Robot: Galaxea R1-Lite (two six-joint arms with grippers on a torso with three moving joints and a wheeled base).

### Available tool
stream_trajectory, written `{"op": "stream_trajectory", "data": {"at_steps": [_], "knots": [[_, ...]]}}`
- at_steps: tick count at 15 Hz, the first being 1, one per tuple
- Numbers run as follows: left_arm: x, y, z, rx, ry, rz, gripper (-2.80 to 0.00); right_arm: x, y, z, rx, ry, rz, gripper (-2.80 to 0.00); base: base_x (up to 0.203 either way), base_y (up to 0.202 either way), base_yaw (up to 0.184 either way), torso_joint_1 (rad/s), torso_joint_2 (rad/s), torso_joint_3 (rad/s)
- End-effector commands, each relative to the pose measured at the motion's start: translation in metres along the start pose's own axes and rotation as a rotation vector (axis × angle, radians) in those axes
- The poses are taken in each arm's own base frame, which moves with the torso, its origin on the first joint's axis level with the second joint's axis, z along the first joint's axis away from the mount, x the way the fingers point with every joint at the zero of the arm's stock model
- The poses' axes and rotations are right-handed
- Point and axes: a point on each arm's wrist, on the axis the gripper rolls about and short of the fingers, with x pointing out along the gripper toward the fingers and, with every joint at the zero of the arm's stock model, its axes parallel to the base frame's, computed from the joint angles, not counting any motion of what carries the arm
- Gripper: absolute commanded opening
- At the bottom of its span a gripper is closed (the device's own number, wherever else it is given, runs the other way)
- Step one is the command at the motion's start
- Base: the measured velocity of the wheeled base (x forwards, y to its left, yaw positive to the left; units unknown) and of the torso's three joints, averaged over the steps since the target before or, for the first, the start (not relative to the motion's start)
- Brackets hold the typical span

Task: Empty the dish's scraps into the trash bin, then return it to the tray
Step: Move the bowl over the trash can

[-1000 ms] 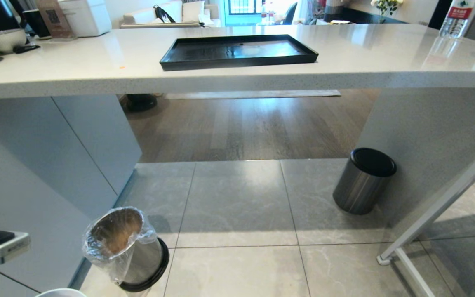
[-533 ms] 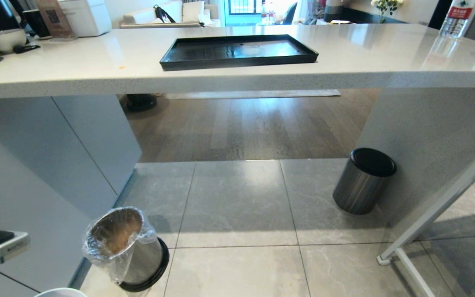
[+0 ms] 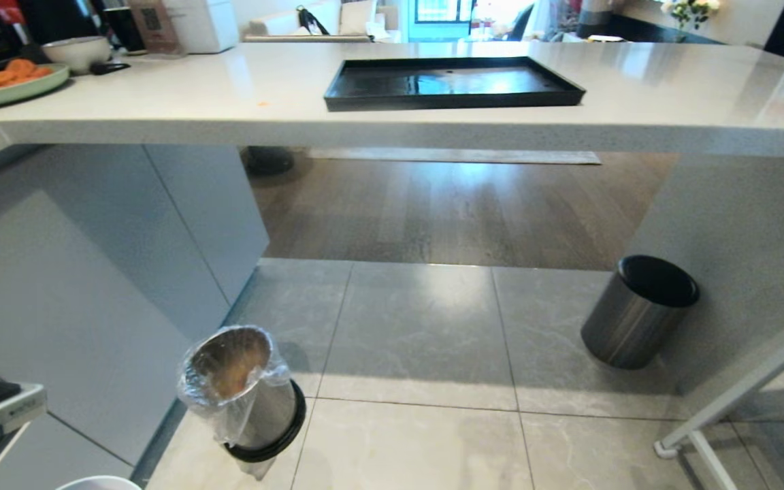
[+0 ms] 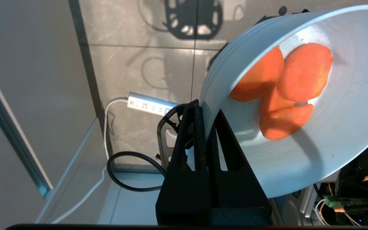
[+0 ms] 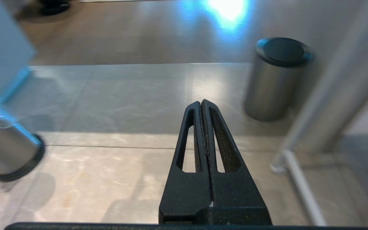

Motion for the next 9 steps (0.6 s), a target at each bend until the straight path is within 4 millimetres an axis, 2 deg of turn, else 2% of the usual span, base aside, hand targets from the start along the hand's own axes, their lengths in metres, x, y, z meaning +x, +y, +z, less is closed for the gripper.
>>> {"op": "stream_trajectory", "data": {"at_steps": [1, 6, 9], "knots": [[-0.0001, -0.0001, -0.0004, 0.001, 0.003, -0.001, -2.80, -0.0001, 0.0000, 0.0000, 0.000, 0.000, 0.000, -2.80, 0.000, -0.009, 0.172, -0.002, 0.00, 0.003], [-0.0006, -0.0002, -0.0004, 0.002, 0.000, -0.001, -2.80, -0.0001, 0.0000, 0.0000, 0.000, 0.000, 0.000, -2.80, 0.002, -0.007, 0.151, 0.002, 0.00, 0.003], [-0.0014, -0.0006, -0.0012, 0.006, -0.006, 0.001, -2.80, -0.0001, 0.0000, 0.0000, 0.000, 0.000, 0.000, -2.80, 0.000, 0.000, 0.000, 0.000, 0.00, 0.000]]}}
